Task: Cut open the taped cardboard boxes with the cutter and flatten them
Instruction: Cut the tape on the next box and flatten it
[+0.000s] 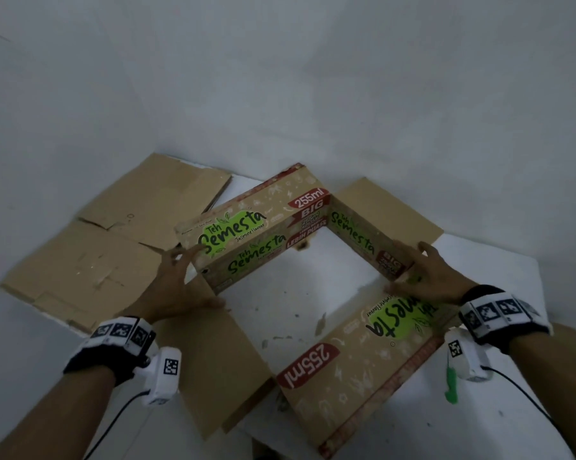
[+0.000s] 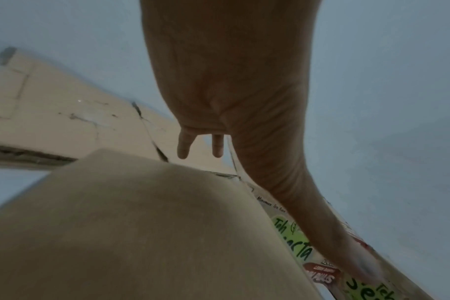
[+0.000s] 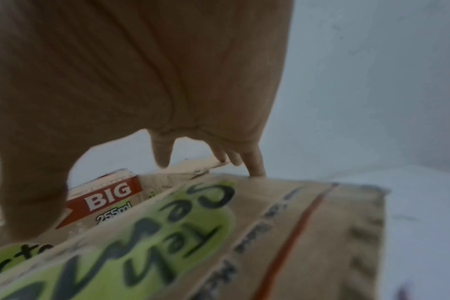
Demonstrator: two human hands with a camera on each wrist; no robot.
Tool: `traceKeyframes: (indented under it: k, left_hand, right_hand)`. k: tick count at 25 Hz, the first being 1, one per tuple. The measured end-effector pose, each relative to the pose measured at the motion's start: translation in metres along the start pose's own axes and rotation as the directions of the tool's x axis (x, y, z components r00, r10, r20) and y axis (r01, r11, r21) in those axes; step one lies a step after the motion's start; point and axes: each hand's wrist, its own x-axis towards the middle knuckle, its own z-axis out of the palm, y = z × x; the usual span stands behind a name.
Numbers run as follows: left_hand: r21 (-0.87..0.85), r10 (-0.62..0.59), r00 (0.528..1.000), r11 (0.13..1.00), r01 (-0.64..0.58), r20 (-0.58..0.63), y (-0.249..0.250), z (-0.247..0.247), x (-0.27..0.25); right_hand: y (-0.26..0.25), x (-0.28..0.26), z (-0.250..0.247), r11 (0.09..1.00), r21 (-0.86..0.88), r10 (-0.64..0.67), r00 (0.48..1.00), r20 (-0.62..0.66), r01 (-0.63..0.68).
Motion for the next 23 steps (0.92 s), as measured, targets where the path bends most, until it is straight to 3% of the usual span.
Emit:
traceKeyframes:
  k: [4,7,12,15,19,23]
  left_hand:
    - [0.105,0.002,0.985,0.994,-0.020,0.172,0.005,-0.012,0.019]
    - [0.138,-0.017,0.989,0.990,-0.003,0.145,0.010,-0.010,0.028]
    - [0.302,-0.067,0.960,0.953,-0.019,0.272,0.009,0.006,0.046]
    - [0.363,-0.073,0.969,0.931,-0.019,0.237,0.007,0.016,0.057]
    - [0.348,0.031,0.994,0.935,-0.066,0.103,0.016,0.016,0.063]
    - [0.298,0.004,0.987,0.953,-0.052,0.160,0.006,0.003,0.073]
  right_hand:
    - [0.021,-0.015,-0.017,0.999,-0.043,0.038,0.982,0.187,-0.031]
    - [0.037,-0.019,-0.008,0.976,0.216,-0.056,0.971,0.232,0.005]
    - [0.042,-0.018,0.010,0.948,0.315,-0.090,0.986,0.138,0.043]
    - [0.031,-0.018,0.018,0.926,0.377,-0.046,0.997,0.055,0.022]
    - [0.024,-0.021,0.019,0.900,0.434,0.056,0.998,-0.018,-0.043]
    - [0.009,-0.024,0.001,0.855,0.517,0.136,0.979,-0.151,-0.039]
